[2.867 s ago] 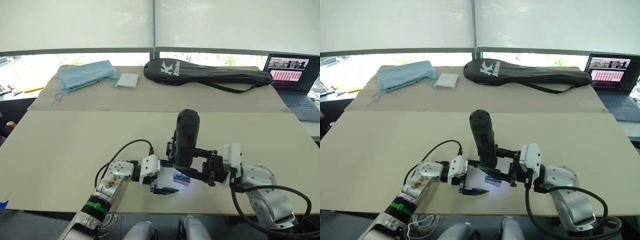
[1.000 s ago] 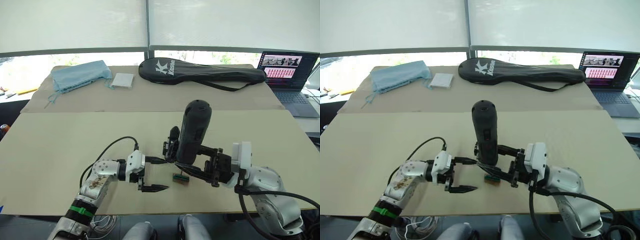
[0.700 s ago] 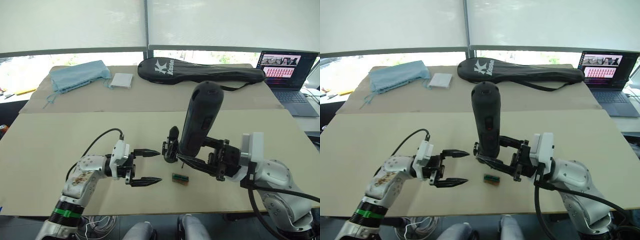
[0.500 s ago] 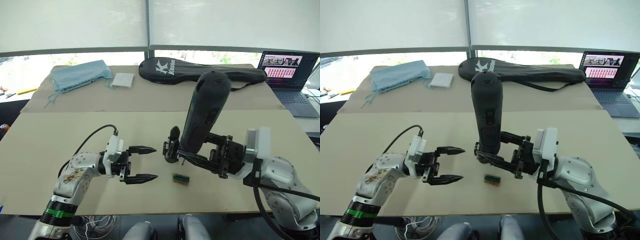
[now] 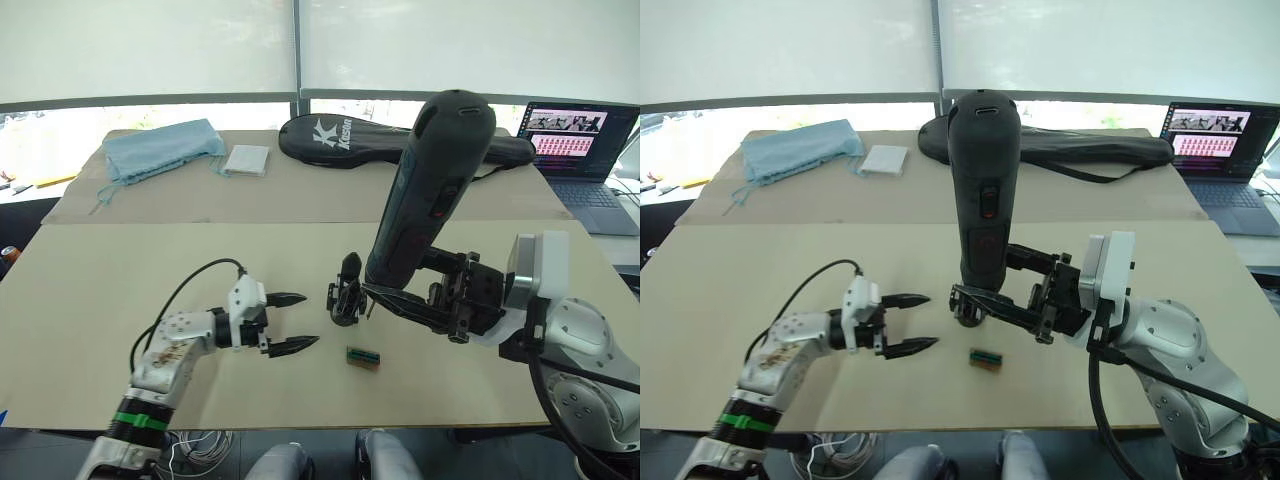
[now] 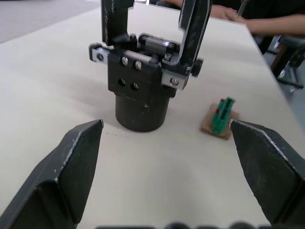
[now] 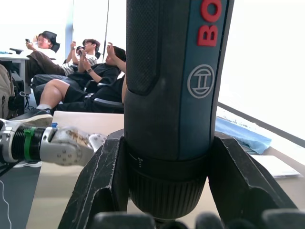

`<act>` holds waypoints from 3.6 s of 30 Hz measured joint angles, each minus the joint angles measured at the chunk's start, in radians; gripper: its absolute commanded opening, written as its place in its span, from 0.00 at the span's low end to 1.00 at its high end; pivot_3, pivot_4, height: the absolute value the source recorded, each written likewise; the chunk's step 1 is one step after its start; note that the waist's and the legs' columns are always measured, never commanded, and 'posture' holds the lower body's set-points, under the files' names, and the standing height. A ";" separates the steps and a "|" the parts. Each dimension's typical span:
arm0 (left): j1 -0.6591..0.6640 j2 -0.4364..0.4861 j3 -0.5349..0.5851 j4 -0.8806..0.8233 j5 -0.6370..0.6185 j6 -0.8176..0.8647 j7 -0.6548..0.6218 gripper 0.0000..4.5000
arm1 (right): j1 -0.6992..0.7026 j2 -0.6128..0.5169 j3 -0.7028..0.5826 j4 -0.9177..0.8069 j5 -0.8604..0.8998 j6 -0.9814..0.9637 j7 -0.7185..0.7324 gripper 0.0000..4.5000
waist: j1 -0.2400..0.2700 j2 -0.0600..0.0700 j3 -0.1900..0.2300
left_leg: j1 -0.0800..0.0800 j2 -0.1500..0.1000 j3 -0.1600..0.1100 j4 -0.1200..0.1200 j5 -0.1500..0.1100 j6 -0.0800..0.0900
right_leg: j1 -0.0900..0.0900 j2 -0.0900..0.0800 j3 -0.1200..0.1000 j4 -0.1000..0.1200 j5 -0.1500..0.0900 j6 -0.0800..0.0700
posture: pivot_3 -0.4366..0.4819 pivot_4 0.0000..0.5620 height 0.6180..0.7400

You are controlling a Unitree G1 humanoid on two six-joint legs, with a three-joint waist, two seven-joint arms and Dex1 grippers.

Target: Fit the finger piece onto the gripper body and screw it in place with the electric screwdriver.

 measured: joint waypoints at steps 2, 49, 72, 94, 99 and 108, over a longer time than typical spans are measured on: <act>-0.009 -0.040 -0.020 0.032 0.035 -0.043 0.025 1.00 | 0.002 -0.001 0.000 -0.005 0.000 0.000 -0.004 0.43 | 0.000 0.000 0.000 | 0.000 0.000 0.000 0.000 0.000 0.000 | 0.000 0.000 0.000 0.000 0.000 0.000 | 0.48 0.27 1.00; -0.329 -0.150 -0.117 0.536 0.206 -0.310 -0.089 0.51 | 0.071 -0.029 -0.035 -0.021 -0.011 0.000 0.002 0.43 | -0.002 -0.001 0.000 | 0.000 0.000 0.000 0.001 0.000 0.000 | 0.000 0.000 0.000 0.001 0.000 0.000 | 0.48 0.27 1.00; -0.241 -0.127 -0.030 0.467 0.172 -0.290 -0.069 0.99 | 0.082 -0.044 -0.036 -0.030 -0.002 0.002 -0.003 0.43 | -0.010 -0.001 0.000 | 0.000 0.001 0.000 0.002 0.000 0.000 | 0.000 0.001 0.001 0.003 0.000 0.000 | 0.48 0.27 1.00; -0.088 -0.203 -0.083 0.150 0.217 -0.052 0.207 0.99 | 0.059 -0.045 -0.033 -0.032 -0.002 0.004 -0.004 0.43 | 0.014 -0.001 0.000 | 0.000 0.000 0.000 0.002 0.000 0.000 | 0.001 0.000 0.001 0.002 0.000 0.000 | 0.48 0.27 1.00; -0.104 -0.219 -0.100 0.162 0.228 -0.048 0.224 0.99 | 0.059 -0.045 -0.033 -0.032 -0.002 0.005 -0.005 0.43 | 0.025 -0.001 0.000 | 0.000 0.000 0.000 0.002 0.000 0.000 | 0.001 0.000 0.000 0.002 0.000 0.000 | 0.48 0.27 1.00; -0.161 -0.197 -0.132 0.238 0.245 -0.105 0.193 0.51 | 0.069 -0.047 -0.035 -0.038 -0.002 0.005 -0.013 0.43 | 0.028 -0.001 0.000 | 0.000 0.000 0.000 0.003 0.000 0.000 | 0.002 0.000 0.000 0.002 0.000 0.000 | 0.48 0.27 1.00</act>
